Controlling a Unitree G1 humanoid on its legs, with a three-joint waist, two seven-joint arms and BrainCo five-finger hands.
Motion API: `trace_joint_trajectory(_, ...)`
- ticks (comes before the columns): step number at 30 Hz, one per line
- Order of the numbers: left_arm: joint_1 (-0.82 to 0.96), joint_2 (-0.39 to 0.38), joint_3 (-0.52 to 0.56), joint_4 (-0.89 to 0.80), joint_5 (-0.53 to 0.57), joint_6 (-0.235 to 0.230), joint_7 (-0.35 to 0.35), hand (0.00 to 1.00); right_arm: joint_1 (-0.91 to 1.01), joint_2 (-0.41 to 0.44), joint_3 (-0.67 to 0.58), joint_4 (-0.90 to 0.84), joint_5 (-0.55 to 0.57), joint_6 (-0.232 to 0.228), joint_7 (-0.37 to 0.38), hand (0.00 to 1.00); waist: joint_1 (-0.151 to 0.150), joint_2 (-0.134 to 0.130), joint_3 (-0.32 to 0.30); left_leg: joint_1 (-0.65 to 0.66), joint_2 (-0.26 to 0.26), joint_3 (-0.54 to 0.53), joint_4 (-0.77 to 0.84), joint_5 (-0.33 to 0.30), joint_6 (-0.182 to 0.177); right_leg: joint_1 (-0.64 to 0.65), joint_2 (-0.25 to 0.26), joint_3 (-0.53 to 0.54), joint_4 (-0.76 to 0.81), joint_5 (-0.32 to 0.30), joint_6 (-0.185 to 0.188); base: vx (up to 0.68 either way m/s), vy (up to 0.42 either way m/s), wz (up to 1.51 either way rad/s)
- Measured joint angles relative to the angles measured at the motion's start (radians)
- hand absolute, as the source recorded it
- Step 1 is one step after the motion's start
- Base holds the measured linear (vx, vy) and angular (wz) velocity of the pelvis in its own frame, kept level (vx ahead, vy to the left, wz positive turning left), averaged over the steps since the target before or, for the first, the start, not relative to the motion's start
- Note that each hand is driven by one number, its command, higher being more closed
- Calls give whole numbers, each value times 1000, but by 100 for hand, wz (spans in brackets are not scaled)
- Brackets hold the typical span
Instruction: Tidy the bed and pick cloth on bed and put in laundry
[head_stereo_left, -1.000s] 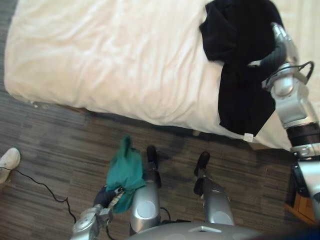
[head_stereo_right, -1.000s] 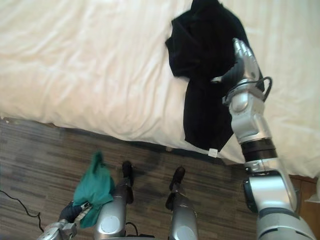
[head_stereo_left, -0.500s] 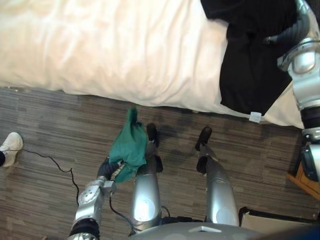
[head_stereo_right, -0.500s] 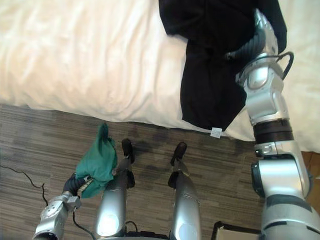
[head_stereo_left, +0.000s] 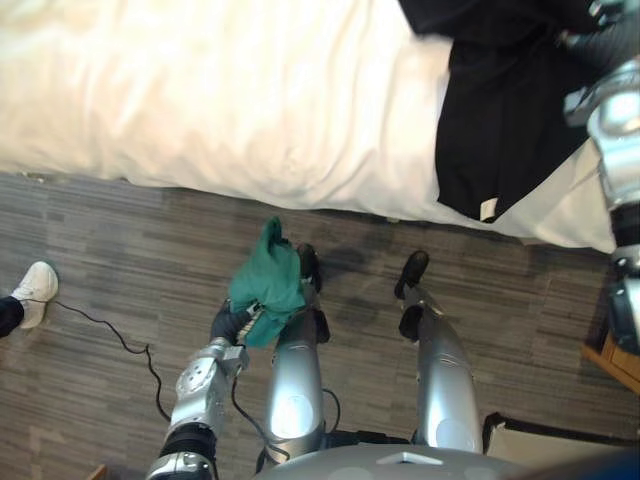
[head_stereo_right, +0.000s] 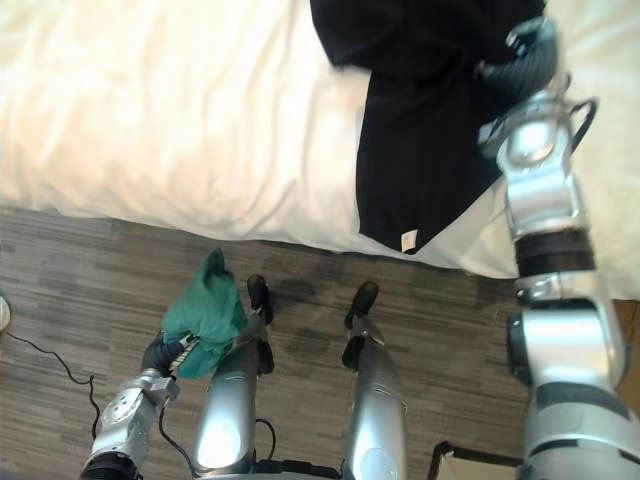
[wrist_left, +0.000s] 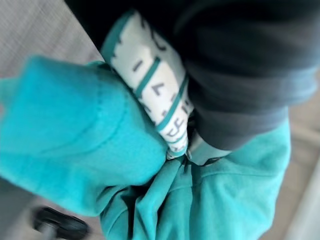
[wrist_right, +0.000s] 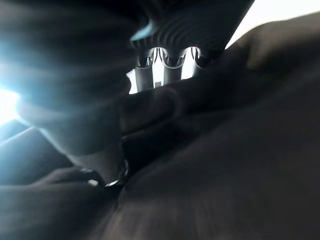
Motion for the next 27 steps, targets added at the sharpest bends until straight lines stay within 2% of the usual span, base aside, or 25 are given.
trace_joint_trajectory(1,4,-16,0,-21,-2,4,10,100,95,51,-28,-40,29,-35,-2,100,0,1,-4,26,5,2,22,-22,-2,32,1,1,3,-16,3,60,-25,-9)
trace_joint_trajectory(2,9,-22,0,-31,-2,7,11,100,143,81,-41,-61,41,-51,-3,100,0,1,-5,42,8,6,31,-33,-4,48,2,3,7,-22,4,70,-20,-10)
trace_joint_trajectory(3,29,-35,-1,-55,-2,22,25,100,248,150,-70,-108,78,-83,-4,100,-2,1,-28,62,11,11,54,-57,-5,70,1,5,18,-37,7,93,-13,-13)
trace_joint_trajectory(5,76,-54,-4,-81,-1,44,47,100,426,255,-102,-152,145,-125,-12,100,-3,-1,-92,84,17,29,93,-97,-2,99,1,11,31,-61,14,127,1,-11)
trace_joint_trajectory(7,140,-78,-4,-96,12,64,72,100,663,388,-142,-158,195,-190,-23,100,-10,-1,-175,136,22,69,138,-141,10,173,-8,5,39,-96,30,204,27,10)
trace_joint_trajectory(8,156,-86,-4,-94,19,70,78,100,716,416,-154,-146,204,-206,-27,100,-14,-2,-198,152,20,79,138,-145,13,195,-12,-1,37,-104,36,234,42,30)
trace_joint_trajectory(10,193,-104,-6,-70,52,92,96,100,841,488,-179,-67,212,-227,-43,100,-27,-6,-263,200,11,92,128,-148,15,263,-21,-21,20,-115,47,198,33,33)
trace_joint_trajectory(12,206,-123,-1,28,101,107,131,100,921,550,-217,91,214,-241,-45,100,-39,-6,-326,275,2,102,84,-148,15,350,-23,-44,-26,-114,59,152,26,21)
trace_joint_trajectory(16,223,-143,16,210,134,109,186,100,997,606,-299,358,211,-257,-29,100,-50,10,-414,439,-24,147,-34,-137,-3,493,-11,-44,-117,-96,88,131,68,-6)
trace_joint_trajectory(20,239,-153,103,295,133,106,205,100,1051,616,-323,454,209,-226,-5,100,-60,12,-452,541,-31,186,-96,-128,-17,567,4,-24,-156,-87,97,41,27,-20)
trace_joint_trajectory(22,244,-156,136,331,136,110,205,100,1073,616,-352,486,188,-162,17,100,-62,5,-466,582,-32,202,-120,-124,-23,587,11,-13,-164,-87,97,-34,-16,-15)
trace_joint_trajectory(23,245,-156,137,341,137,111,205,100,1075,615,-362,493,176,-147,20,100,-62,0,-470,586,-32,206,-122,-124,-23,588,12,-11,-169,-85,98,-51,-17,-18)
trace_joint_trajectory(25,248,-165,136,359,152,132,205,100,1085,606,-370,513,94,-91,43,100,-63,-1,-470,599,-32,218,-126,-124,-23,604,17,0,-185,-77,97,-75,-26,-14)
trace_joint_trajectory(26,248,-169,137,366,160,136,204,100,1087,606,-370,518,74,-81,48,100,-64,-10,-474,602,-33,218,-127,-124,-23,607,17,0,-186,-77,97,-87,-33,0)
trace_joint_trajectory(27,244,-169,147,368,166,152,204,100,1089,606,-363,525,33,-68,57,100,-64,-2,-471,606,-34,214,-127,-124,-23,615,18,-2,-190,-76,97,-60,-29,4)
